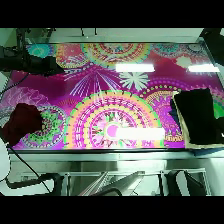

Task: Fold the shirts.

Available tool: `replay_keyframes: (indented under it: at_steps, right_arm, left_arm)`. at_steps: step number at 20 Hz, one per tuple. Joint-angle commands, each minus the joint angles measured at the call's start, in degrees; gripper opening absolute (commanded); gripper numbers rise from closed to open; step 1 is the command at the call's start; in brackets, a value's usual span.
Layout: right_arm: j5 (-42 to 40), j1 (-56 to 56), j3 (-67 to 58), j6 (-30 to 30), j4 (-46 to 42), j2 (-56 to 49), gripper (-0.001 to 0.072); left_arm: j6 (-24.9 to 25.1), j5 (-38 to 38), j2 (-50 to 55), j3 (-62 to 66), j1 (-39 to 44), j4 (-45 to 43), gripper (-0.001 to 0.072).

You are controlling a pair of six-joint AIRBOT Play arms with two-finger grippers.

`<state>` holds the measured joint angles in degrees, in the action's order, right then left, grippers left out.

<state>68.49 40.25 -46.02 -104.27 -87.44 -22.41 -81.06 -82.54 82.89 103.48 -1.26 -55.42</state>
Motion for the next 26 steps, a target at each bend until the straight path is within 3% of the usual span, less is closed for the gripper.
replay_keyframes:
  at_steps: [1, 3, 5, 7, 9, 18, 22, 26]
  right_arm:
    - [2.51, -0.07, -5.99, 2.67, 3.89, -0.33, 0.0698]
    - [2.45, -0.13, -8.68, 6.6, 13.42, -0.85, 0.0675]
    - [2.51, -0.13, -9.05, 12.33, 27.12, -2.23, 0.0079]
    - [3.23, -0.92, -9.05, 14.97, 38.93, -4.24, 0.0102]
    - [4.76, -4.11, -8.98, 16.04, 41.83, -6.08, 0.0023]
    - [-1.07, -39.41, -1.97, 14.67, 31.58, -12.98, 0.0022]
    - [-1.25, -52.15, -1.97, 14.8, 27.36, -17.94, 0.0022]
    - [-2.01, -57.59, -1.97, 15.13, 27.71, -22.38, 0.0023]
  left_arm:
    - [0.0, -0.39, -0.04, 0.0, 0.02, 0.04, 0.0012]
    - [0.0, -0.48, -0.26, -0.02, 0.02, 0.02, 0.0011]
    - [0.02, -0.79, -1.49, -0.04, 0.02, -0.11, 0.001]
    - [0.81, -1.81, -3.93, -0.79, 0.48, -0.5, 0.001]
    - [1.55, -1.79, -8.92, -6.14, 0.5, -3.02, 0.001]
    - [2.97, 0.61, -36.44, -49.05, 0.5, -3.32, 0.0011]
    - [2.97, 0.68, -44.63, -59.43, 0.5, -3.32, 0.0011]
    - [2.93, 0.7, -50.21, -65.66, 0.39, -3.34, 0.0011]
